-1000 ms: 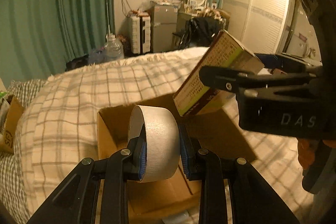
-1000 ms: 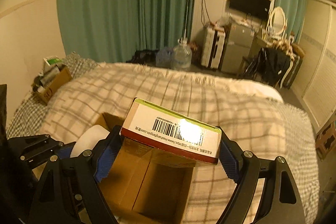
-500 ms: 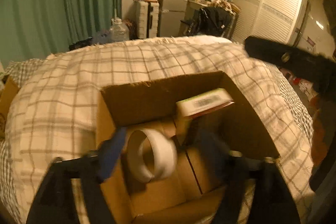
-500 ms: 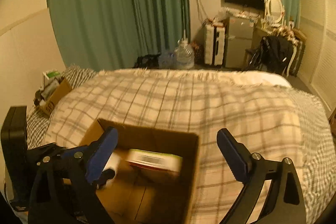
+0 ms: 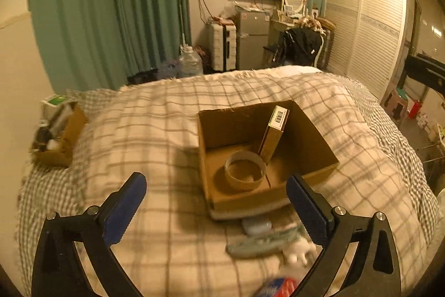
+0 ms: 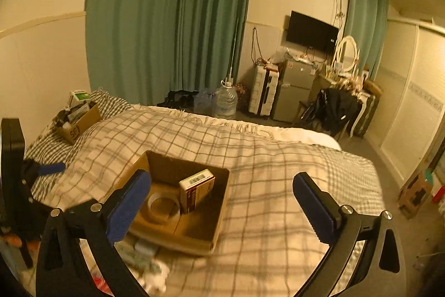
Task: Organize objects
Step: 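Move both tools back toward the packet and white cloth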
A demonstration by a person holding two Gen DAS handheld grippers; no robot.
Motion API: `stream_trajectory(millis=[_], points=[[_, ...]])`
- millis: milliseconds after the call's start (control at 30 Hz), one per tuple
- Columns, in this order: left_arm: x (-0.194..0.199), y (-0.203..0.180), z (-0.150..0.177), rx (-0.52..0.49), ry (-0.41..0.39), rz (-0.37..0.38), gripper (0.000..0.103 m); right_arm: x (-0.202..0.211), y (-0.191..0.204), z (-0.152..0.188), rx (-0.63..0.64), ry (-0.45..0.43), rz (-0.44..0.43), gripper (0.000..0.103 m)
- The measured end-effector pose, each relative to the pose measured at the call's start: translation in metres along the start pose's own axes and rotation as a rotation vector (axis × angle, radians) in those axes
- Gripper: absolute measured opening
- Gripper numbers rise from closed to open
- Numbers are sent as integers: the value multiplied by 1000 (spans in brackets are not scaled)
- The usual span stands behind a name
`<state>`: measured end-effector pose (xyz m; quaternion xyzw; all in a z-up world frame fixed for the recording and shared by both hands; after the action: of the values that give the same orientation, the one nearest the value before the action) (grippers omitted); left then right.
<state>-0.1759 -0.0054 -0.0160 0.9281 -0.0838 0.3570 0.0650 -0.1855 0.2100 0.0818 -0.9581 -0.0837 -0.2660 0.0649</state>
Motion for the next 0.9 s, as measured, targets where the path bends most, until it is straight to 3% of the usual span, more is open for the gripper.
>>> stream_trajectory(millis=[167,367,500,633,800,900], points=[[47,3,27,22,-25,-31,103,54,16,23,48,-2,19,103],[76,0,73,54,-28,-89,103,83,44,79,89,49,-14,103],[79,-7,110,68,-7,-131,103,80,66,125,115,105,-37,103],[71,-11,146,109,34,-175,103,62,93,183,117,221,-146,103],[61,-14,167,80,64,-213,103,34,122,233,149,349,-226,102],[59,-12,169,92,56,-218,103,22,133,245,159,384,-236,102]])
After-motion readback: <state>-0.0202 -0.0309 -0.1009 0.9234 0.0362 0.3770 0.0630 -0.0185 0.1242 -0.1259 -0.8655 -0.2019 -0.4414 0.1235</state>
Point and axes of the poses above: each gripper's, at about its wrist camera, not at the fingertips, and x roughly against the way its jaws point, y to its left, z to its underside, the point moved 3 cm from there along -x, roughly the way its jaws point, and after that the axes turned 3 degrees about -x, right-handed, at the moved point
